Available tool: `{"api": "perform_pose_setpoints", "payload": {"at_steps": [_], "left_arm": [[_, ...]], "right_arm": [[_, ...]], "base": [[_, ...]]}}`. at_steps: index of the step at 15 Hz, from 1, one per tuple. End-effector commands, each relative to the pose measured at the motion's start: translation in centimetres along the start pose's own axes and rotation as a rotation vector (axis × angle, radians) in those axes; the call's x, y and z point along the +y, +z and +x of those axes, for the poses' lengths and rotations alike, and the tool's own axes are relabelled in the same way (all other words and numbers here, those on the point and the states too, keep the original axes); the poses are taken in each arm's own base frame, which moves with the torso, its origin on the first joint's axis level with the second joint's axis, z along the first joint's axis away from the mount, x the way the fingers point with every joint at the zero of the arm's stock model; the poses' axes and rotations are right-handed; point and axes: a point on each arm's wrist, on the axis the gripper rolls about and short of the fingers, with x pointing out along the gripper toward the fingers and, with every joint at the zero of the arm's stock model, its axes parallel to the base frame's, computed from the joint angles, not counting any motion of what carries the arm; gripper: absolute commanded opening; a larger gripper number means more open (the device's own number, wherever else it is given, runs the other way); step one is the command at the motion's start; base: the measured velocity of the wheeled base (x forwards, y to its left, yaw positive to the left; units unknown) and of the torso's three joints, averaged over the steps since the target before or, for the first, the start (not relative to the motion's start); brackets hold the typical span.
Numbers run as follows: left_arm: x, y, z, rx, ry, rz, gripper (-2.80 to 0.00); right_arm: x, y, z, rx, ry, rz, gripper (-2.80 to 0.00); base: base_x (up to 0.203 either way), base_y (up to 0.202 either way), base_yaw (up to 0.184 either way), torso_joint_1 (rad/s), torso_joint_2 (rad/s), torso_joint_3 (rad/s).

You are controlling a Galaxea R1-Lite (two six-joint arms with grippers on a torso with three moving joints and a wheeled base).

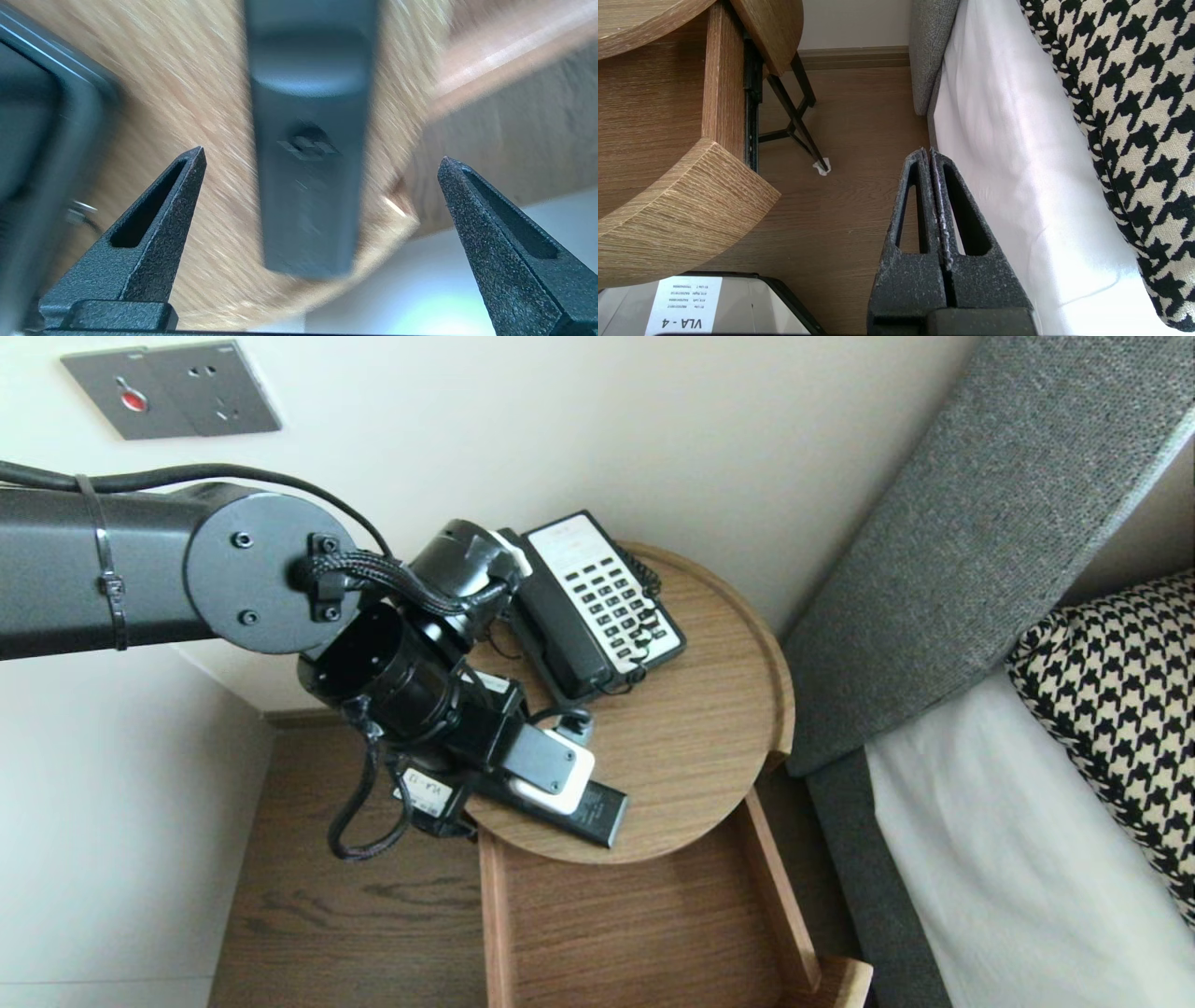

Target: Put the remote controls on the table in the drawer one by one

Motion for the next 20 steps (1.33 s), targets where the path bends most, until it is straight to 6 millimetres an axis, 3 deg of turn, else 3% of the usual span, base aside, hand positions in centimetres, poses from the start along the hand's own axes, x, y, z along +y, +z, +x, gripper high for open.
{"api": "perform_pose_setpoints", "payload": {"at_steps": [1, 4, 20], "left_arm": [[0.5, 1.3, 1.0, -0.016, -0.005, 0.028, 0.00], [0.7, 2.3, 1.1, -0.035, 0.003, 0.048, 0.00], [0.7, 2.7, 1.5, -0.035, -0.004, 0.058, 0.00]], "right_arm": [[0.0, 0.0, -0.1, -0.007, 0.000, 0.000, -2.80], [0.0, 0.0, -0.1, -0.007, 0.000, 0.000, -2.80], [0.0, 0.0, -0.1, -0.007, 0.000, 0.000, -2.80]], "base": [[0.000, 0.000, 0.000, 0.000, 0.00, 0.000], [0.000, 0.000, 0.000, 0.000, 0.00, 0.000], [0.000, 0.000, 0.000, 0.000, 0.00, 0.000]]}}
